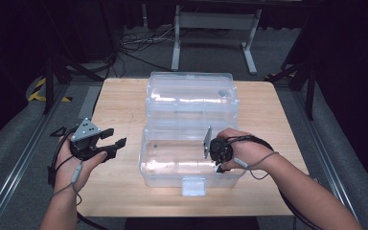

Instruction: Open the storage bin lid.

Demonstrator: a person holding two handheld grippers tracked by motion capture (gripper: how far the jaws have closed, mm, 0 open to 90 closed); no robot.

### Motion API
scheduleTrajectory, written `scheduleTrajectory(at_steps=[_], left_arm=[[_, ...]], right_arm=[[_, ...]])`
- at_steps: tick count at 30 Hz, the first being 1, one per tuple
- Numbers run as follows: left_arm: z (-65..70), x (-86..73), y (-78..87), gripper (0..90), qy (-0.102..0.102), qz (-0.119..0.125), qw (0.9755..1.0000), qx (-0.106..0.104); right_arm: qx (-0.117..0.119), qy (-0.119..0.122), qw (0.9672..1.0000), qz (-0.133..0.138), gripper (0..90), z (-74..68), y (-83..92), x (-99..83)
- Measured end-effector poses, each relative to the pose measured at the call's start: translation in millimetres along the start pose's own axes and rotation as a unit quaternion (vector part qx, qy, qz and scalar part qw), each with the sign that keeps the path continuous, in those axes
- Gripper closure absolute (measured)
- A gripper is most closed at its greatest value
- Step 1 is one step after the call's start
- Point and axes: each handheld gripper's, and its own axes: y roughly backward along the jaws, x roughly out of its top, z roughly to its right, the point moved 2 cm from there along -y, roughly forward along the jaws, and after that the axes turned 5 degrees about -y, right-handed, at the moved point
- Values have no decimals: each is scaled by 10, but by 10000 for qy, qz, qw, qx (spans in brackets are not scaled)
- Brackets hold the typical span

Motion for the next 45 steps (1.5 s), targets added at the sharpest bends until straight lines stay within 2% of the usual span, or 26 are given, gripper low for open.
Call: scheduleTrajectory(at_steps=[19, 21, 29, 34, 38, 42, 45], left_arm=[[8, -2, -15, 426, -5, -43, 10000, -15], [10, 1, -15, 426, -10, -47, 10000, -23], [10, 5, -27, 430, 4, -50, 10000, -85], [15, 27, -73, 439, 34, 13, 9997, -240], [21, 46, -121, 438, -21, -10, 9995, -320], [30, 83, -166, 438, -67, 58, 9989, -471], [25, 133, -201, 434, -115, -4, 9985, -527]], right_arm=[[23, -3, 10000, -55, 711, -11, -71, 0], [93, -28, 9999, -33, 696, -13, -65, -4], [88, -125, 9997, 167, 659, -34, 57, -48], [58, -172, 9991, 392, 633, -70, 187, -98], [53, -276, 9974, 663, 618, -109, 325, -186], [42, -387, 9961, 792, 615, -153, 415, -309], [41, -451, 9953, 853, 608, -196, 436, -391]])
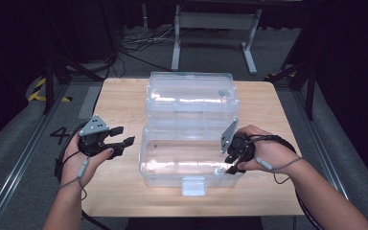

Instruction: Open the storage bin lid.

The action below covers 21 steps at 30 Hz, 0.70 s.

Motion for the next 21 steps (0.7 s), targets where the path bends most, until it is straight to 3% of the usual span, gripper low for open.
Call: scheduleTrajectory(at_steps=[6, 10, 12, 14, 17, 19, 21], left_arm=[[-27, 48, -34, 452, -22, 98, 9999, 40], [-30, 94, -36, 456, -135, -109, 9998, 25], [-23, 128, -47, 434, -207, 132, 9997, -66], [-28, 150, -58, 375, -180, 187, 9996, -72], [-24, 172, -65, 420, -208, -42, 9996, -162], [-18, 194, -71, 435, -239, -239, 9994, -112], [-11, 211, -86, 385, -100, -127, 9998, -115]], right_arm=[[39, -74, 10000, 26, 600, -69, -27, -110], [-23, -36, 10000, -63, 609, -77, -96, -151], [-37, -42, 10000, -70, 636, -78, -149, -160], [-48, 1, 9999, -132, 665, -77, -201, -169], [-47, 11, 9998, -184, 692, -79, -268, -184], [-63, 22, 9998, -198, 709, -85, -302, -193], [-73, 31, 9997, -217, 725, -103, -346, -203]])
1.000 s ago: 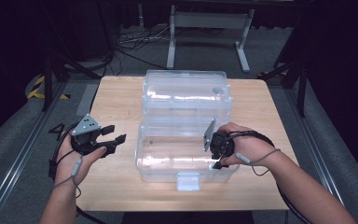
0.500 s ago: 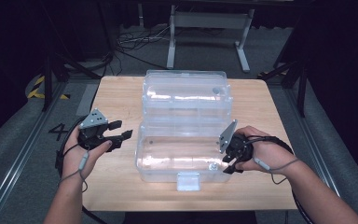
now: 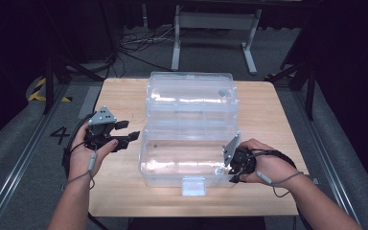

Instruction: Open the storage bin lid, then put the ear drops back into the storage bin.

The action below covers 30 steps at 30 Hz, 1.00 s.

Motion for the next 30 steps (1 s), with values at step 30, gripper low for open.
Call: scheduleTrajectory(at_steps=[30], left_arm=[[55, 472, -220, 311, -283, 417, 9987, -65]], right_arm=[[-184, 177, 9996, 116, 830, -54, -158, -47]])
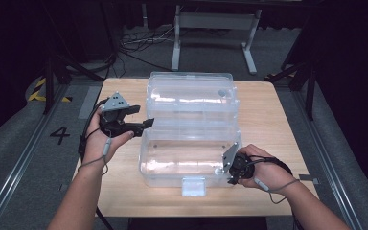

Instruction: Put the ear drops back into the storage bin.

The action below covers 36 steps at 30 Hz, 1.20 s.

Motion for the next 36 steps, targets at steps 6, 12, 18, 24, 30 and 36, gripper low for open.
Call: scheduleTrajectory(at_steps=[6, 12, 18, 24, 30, 36], left_arm=[[32, 160, -121, 306, -212, -20, 9995, -217], [50, 296, -271, 312, -441, -99, 9979, -465], [72, 421, -441, 350, -644, -150, 9955, -672], [87, 526, -630, 423, -843, -232, 9916, -958], [123, 575, -864, 486, -1052, -416, 9853, -1281], [142, 603, -1027, 537, -1143, -586, 9818, -1397]], right_arm=[[6, -52, 10000, 49, 829, -4, 0, -8], [11, -67, 9999, 80, 828, -3, 0, -12], [44, -159, 9998, 101, 826, -5, -4, -14], [51, -143, 9999, 75, 826, -1, -4, -11], [69, -159, 9998, 105, 826, 3, -5, -15], [89, -171, 9997, 125, 824, 4, -2, -25]])
